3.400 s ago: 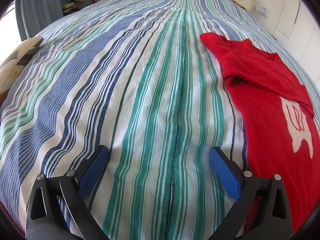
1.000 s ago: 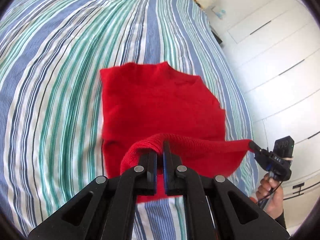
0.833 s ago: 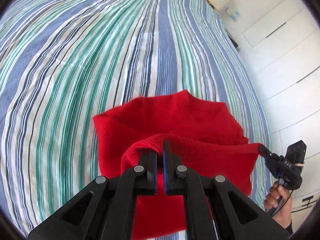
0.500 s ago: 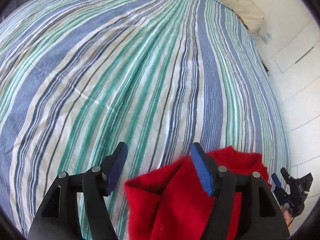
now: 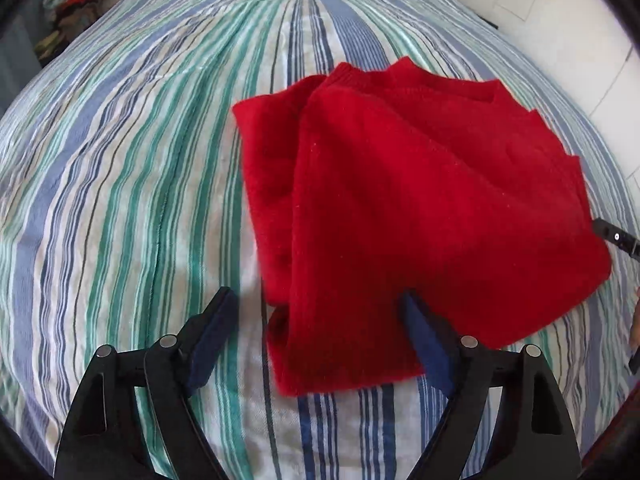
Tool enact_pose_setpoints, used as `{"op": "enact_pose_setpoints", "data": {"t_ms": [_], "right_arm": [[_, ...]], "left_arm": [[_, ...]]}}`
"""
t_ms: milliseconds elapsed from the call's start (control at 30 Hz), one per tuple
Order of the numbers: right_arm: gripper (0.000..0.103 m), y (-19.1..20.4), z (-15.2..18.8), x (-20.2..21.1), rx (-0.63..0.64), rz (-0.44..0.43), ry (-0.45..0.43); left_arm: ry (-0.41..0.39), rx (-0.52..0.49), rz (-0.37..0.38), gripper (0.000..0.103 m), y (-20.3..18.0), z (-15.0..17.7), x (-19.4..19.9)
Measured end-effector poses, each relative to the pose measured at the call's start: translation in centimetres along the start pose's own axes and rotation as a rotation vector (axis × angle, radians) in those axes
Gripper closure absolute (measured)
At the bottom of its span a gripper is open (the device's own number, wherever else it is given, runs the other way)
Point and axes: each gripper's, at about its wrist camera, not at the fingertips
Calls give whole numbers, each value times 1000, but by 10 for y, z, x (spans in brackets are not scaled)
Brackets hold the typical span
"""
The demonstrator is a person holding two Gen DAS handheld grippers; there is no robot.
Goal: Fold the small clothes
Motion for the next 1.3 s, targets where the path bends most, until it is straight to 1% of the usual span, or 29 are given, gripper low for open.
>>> {"op": "enact_pose_setpoints", "data": {"t_ms": [33, 67, 100, 133, 200, 267, 500, 600, 800, 933, 1033, 1200, 1300], "right_arm": [[55, -4, 1, 15, -29, 36, -23], [50, -3, 4, 31, -29, 73, -55], [42, -2, 9, 47, -20, 69, -97], [39, 1, 14, 61, -8, 50, -128], [39, 6, 28, 77, 13, 47, -151], [39, 12, 39, 81, 17, 52, -160], [39, 12, 87, 80, -138, 22, -148], [39, 14, 99, 78, -156, 23, -144], [39, 11, 108, 79, -153, 51, -146], [39, 6, 114, 77, -164, 58, -136], [39, 2, 116, 75, -172, 64, -130], [39, -3, 120, 72, -181, 81, -122], [39, -4, 123, 68, -185, 93, -110]], "left_arm": [[-18, 14, 11, 15, -2, 2, 10], [-34, 14, 16, 15, -5, 5, 20], [-48, 5, 7, 15, -10, 7, 27], [-60, -8, -14, 15, -16, 9, 34], [-83, -34, -45, 15, -25, 13, 47], [-105, -44, -70, 15, -30, 19, 59], [-130, -48, -94, 15, -36, 32, 77], [-141, -44, -95, 15, -37, 35, 85], [-158, -38, -101, 15, -39, 38, 95], [-153, -39, -113, 14, -37, 42, 93], [-136, -26, -130, 13, -29, 48, 84], [-134, 3, -154, 13, -3, 68, 66], [-113, 36, -178, 13, 18, 83, 50]]}}
Point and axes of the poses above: each gripper's, at about its wrist camera, not at the fingertips, and x roughly against the way its jaws point, y to its left, z to its underside, and after that the axes turned 14 degrees about z, right-handed
